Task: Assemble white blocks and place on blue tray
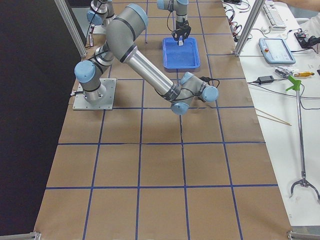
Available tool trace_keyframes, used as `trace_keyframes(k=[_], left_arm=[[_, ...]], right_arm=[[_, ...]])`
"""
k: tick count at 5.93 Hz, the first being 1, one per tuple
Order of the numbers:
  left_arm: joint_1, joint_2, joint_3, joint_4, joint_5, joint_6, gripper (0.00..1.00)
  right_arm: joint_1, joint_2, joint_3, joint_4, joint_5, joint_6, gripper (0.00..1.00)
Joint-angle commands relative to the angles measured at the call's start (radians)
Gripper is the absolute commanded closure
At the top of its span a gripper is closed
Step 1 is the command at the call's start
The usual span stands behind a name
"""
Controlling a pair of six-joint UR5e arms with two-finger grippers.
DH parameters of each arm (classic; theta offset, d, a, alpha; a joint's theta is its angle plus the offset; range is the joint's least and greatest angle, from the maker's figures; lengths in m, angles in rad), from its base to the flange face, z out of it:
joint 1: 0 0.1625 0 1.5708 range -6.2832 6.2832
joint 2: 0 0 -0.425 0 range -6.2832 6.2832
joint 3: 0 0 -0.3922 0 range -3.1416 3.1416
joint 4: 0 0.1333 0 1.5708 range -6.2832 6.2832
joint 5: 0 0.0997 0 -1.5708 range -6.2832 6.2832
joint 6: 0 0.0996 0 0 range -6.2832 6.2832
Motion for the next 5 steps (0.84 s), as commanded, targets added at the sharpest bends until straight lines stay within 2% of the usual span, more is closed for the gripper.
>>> trace_keyframes(k=[1,2,4,5], left_arm=[[-0.037,-0.039,-0.009,0.031,0.001,0.096,0.99],[-0.045,-0.050,-0.009,0.068,0.004,0.096,0.96],[-0.045,-0.056,-0.018,0.068,0.002,0.092,0.93],[-0.048,-0.058,-0.019,0.068,0.001,0.089,0.84]], right_arm=[[0.017,-0.077,-0.006,0.060,0.009,0.026,0.66],[0.017,-0.123,0.007,0.106,0.008,0.026,0.66],[0.018,-0.168,0.097,0.099,0.012,0.026,0.65],[0.020,-0.194,0.140,0.093,0.015,0.026,0.65]])
